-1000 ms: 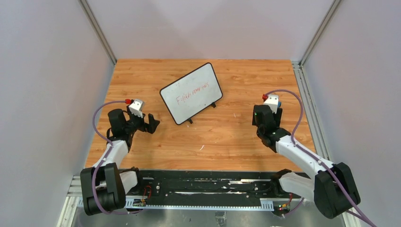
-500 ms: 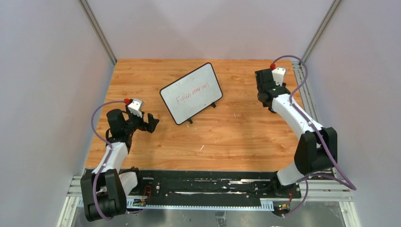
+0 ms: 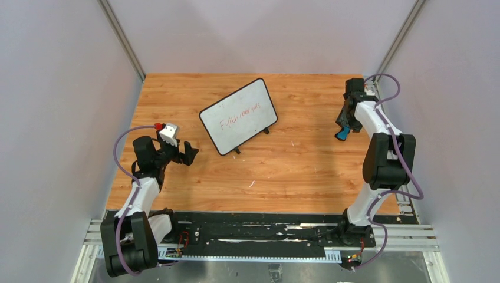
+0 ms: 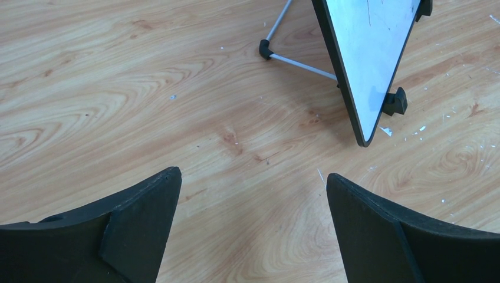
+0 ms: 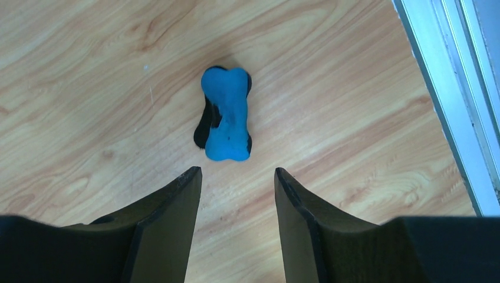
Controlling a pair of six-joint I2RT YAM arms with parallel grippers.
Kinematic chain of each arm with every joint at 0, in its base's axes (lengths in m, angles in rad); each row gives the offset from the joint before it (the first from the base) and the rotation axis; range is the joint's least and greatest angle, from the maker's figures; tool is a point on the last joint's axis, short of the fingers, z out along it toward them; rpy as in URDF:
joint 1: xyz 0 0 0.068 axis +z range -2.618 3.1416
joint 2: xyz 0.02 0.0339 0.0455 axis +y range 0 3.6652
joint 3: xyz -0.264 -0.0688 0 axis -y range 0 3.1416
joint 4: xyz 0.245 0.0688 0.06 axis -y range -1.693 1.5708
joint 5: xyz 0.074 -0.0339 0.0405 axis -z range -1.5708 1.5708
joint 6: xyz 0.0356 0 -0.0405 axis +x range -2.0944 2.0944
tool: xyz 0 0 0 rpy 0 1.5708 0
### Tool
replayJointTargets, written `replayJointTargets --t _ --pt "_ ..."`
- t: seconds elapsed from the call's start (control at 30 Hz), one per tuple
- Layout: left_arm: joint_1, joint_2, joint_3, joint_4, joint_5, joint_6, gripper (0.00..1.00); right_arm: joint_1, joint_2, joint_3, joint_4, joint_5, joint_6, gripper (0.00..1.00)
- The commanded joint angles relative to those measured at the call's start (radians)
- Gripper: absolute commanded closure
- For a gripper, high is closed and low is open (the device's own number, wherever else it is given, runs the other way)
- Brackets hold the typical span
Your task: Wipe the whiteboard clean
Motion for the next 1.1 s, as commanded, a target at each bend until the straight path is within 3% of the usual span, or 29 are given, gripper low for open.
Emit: replayJointTargets --t 0.0,0.6,1.07 --pt "0.003 -0.013 -0.002 0.005 0.000 0.013 0.02 -0.051 0.059 0.069 -0.020 -0.062 0.000 0.50" --pt "0.003 -0.005 0.001 0.005 -0.001 0.013 0.02 -0.089 0.230 0.146 -0.033 -0.118 -0.010 0.50" --pt "0.003 0.007 0.007 0.005 0.000 0.012 0.02 -0.120 0.266 0.139 -0.018 -0.133 -0.018 0.51"
